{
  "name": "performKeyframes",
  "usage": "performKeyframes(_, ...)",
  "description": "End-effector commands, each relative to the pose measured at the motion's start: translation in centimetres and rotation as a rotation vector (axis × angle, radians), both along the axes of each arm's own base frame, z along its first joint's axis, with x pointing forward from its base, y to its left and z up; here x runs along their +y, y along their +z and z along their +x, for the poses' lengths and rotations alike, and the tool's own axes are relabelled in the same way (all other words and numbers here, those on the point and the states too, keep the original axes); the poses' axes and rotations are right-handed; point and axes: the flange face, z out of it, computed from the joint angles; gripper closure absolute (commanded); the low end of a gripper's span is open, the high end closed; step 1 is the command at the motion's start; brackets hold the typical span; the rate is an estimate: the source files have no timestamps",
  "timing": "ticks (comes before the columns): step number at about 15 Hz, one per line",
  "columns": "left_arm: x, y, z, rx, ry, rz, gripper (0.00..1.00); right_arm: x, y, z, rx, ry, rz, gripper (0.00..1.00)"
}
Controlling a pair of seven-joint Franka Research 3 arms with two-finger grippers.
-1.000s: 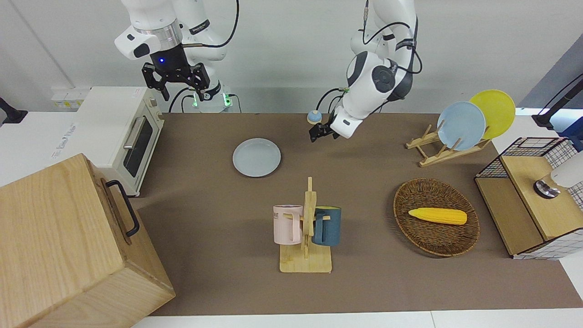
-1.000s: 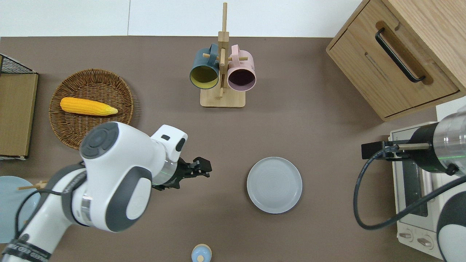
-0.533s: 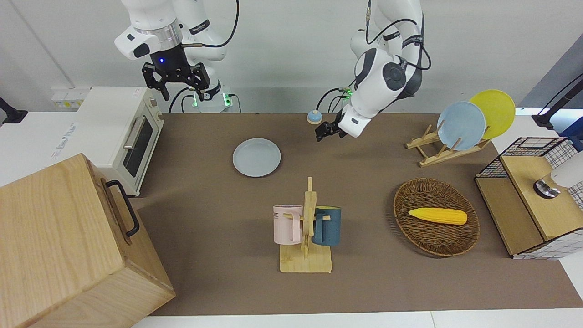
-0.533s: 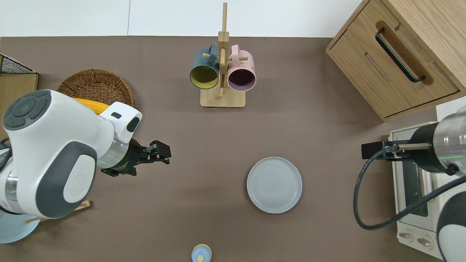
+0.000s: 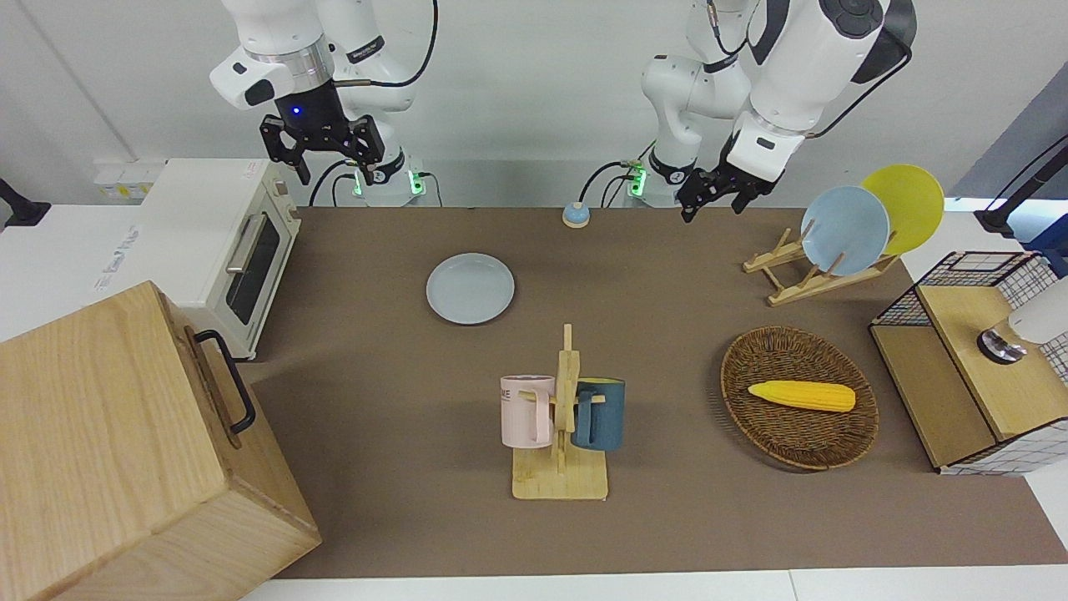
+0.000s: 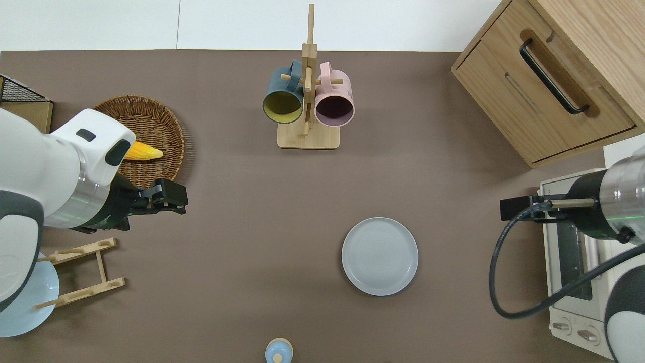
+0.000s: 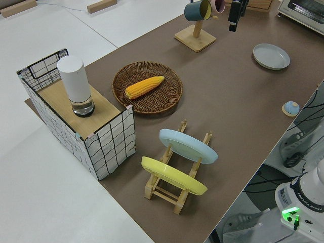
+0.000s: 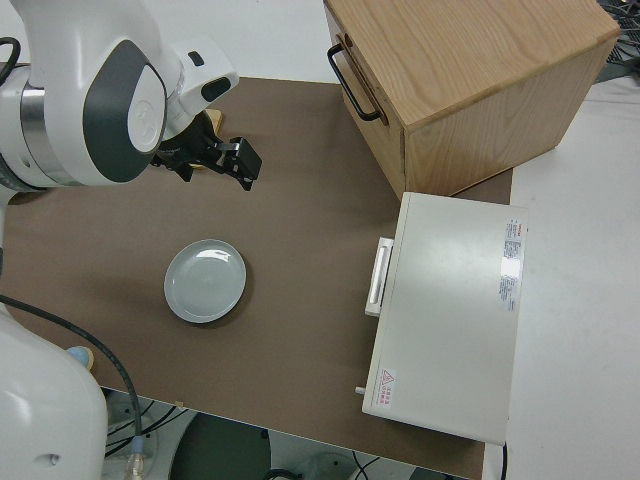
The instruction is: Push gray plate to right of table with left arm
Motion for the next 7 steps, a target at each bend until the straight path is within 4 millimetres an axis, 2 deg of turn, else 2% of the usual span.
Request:
performKeyframes(1, 1.9, 0.7, 0.5, -0.022, -0.151, 0.020, 0.01, 0.0, 0.0, -0.8, 0.003, -0.021, 0.009, 0.005)
performKeyframes(4, 4.6, 1.3, 1.0, -0.043, -0.201, 0.017, 0.01, 0.0, 0.0, -0.8, 0.003, -0.021, 0.009, 0.005)
performKeyframes(7, 6.0, 1.6, 1.2, -0.049, -0.180, 0.019, 0.01, 0.0, 0.0, -0.8, 0.003, -0.021, 0.009, 0.005)
